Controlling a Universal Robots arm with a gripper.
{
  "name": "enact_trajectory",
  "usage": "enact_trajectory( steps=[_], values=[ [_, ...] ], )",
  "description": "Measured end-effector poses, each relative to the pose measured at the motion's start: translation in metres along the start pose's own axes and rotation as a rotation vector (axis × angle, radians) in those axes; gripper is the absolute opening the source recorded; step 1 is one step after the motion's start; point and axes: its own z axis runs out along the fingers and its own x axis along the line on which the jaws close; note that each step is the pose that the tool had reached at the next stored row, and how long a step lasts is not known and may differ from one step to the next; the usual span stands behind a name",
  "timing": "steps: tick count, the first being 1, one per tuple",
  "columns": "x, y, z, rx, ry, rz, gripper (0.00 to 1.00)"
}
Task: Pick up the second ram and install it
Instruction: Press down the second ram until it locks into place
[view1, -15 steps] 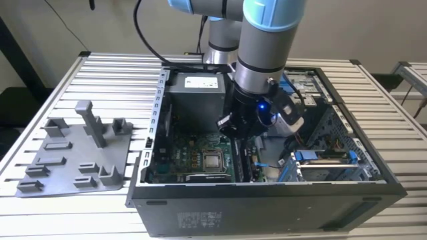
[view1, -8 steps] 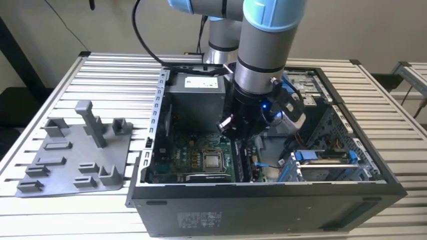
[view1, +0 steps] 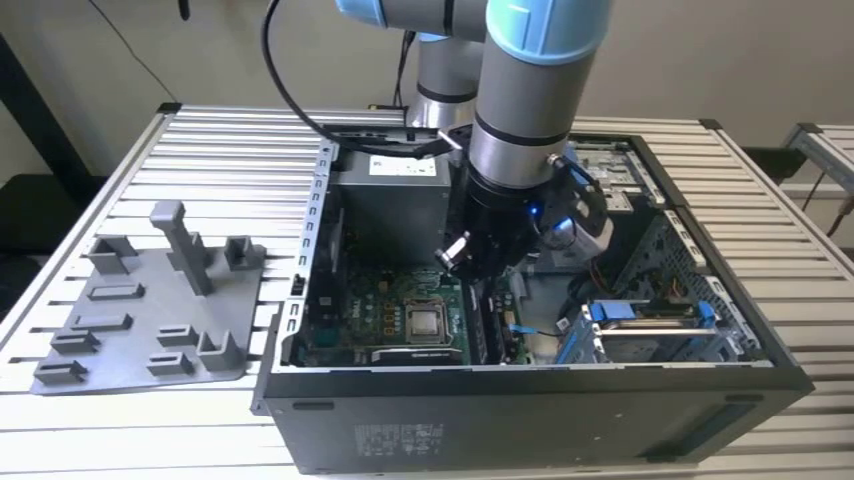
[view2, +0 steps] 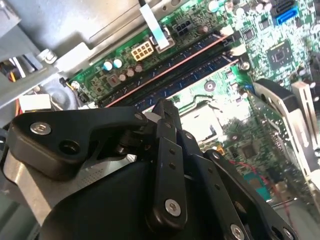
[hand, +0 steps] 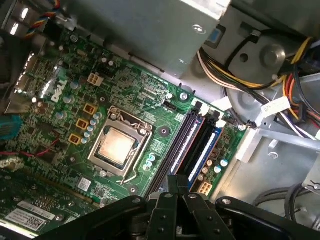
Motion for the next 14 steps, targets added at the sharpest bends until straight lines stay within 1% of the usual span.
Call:
enact_trajectory(
  steps=[8, 14],
  values=[
    [0.0, 0.0001, 0.0001, -0.0066, -0.0029, -0.09, 0.11],
    [0.0, 0.0001, 0.0001, -0.0092, -0.0035, -0.194, 0.11]
  ],
)
